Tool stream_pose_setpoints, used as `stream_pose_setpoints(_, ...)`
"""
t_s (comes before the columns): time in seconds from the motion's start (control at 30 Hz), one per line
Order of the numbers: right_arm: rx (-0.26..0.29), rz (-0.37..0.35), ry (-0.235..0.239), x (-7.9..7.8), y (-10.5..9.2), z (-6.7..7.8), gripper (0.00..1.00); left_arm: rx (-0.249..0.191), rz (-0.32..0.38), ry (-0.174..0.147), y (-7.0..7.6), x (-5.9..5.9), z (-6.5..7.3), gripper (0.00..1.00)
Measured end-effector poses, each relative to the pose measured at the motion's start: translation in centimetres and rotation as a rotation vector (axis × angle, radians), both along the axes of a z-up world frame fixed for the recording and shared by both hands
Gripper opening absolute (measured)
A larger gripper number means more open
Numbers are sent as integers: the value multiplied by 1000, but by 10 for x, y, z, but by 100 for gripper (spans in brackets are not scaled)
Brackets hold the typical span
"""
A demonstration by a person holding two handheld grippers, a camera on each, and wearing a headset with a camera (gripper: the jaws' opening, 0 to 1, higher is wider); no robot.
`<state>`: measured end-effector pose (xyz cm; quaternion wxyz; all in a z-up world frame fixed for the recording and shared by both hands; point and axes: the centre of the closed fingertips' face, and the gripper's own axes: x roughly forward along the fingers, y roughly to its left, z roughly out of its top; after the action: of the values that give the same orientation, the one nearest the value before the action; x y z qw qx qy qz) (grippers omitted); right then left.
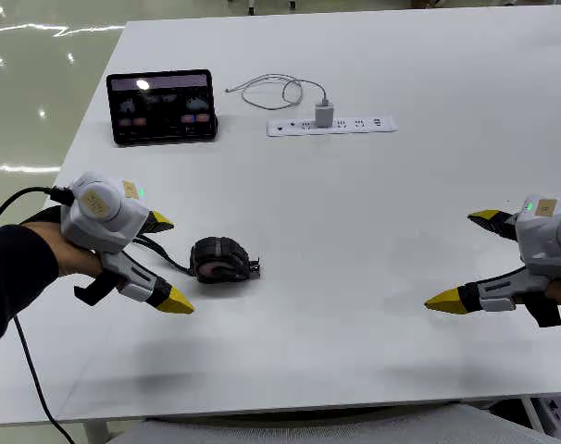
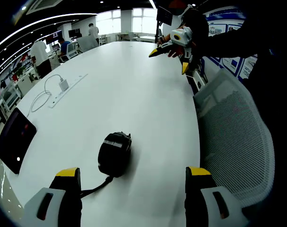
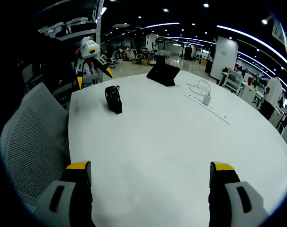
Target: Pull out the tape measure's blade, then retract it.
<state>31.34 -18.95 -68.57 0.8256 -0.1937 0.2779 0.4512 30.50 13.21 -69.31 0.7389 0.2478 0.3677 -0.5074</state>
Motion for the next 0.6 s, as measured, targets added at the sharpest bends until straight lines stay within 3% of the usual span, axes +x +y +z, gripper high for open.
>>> stream_pose_setpoints(0.2, -11, 44, 3, 5, 17, -1, 100, 26, -46, -4, -11, 12, -2, 85)
stream_pose_setpoints(0.37, 5, 74, 4, 14, 36, 1, 100, 42, -79, 29, -23, 20, -9, 77)
stream_pose_setpoints(0.6, -9, 135, 6, 24, 64, -2, 100, 105, -122, 22, -33, 33, -24, 71)
